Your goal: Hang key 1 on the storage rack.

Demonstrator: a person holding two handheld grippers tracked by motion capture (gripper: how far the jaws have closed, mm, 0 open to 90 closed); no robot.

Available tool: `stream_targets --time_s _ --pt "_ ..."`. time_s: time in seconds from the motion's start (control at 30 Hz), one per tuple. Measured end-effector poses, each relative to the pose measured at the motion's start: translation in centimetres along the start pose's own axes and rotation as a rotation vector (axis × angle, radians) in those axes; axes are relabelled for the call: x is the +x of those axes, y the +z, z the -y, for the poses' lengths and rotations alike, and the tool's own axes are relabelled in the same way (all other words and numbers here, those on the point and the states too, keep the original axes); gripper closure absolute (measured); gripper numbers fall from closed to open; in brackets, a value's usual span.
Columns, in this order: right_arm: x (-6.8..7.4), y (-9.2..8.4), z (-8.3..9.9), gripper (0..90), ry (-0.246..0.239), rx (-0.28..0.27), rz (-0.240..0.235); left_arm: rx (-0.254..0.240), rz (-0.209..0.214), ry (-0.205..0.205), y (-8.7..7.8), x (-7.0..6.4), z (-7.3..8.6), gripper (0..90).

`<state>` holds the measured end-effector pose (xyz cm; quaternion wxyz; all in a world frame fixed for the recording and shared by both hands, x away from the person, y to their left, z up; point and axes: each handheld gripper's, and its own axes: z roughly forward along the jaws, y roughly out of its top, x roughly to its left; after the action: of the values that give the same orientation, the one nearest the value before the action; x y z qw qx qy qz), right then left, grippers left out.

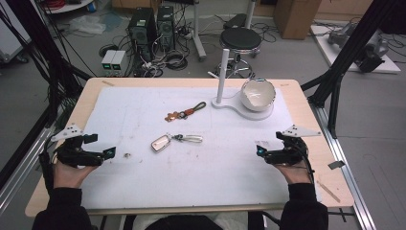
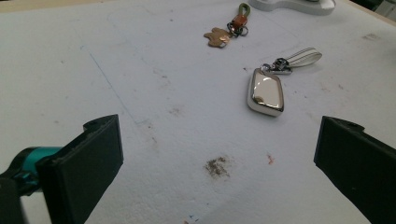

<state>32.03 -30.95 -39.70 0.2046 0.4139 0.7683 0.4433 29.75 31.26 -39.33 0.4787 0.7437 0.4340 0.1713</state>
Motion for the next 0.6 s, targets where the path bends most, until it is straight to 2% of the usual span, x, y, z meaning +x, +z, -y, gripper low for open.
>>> stream_targets --time_s 0.23,0.37,0.47,0.6 --pt "0.2 0.3 0.0 0.8 -0.001 0.011 0.002 0.013 -0.003 -0.003 0.4 0.1 -0.1 1.7" --pt "0.2 0.4 0.0 0.7 0.001 0.011 0.003 0.025 0.014 -0.001 0.6 0.0 -0.4 1.8" --pt "0.0 0.4 0.0 0.8 0.006 0.004 -0.001 0.051 0.02 0.02 1.2 -0.4 -0.8 1.7" --pt "0.0 0.4 -0.1 0.8 0.016 0.001 0.003 0.074 0.042 0.022 1.8 -0.4 -1.3 1.8"
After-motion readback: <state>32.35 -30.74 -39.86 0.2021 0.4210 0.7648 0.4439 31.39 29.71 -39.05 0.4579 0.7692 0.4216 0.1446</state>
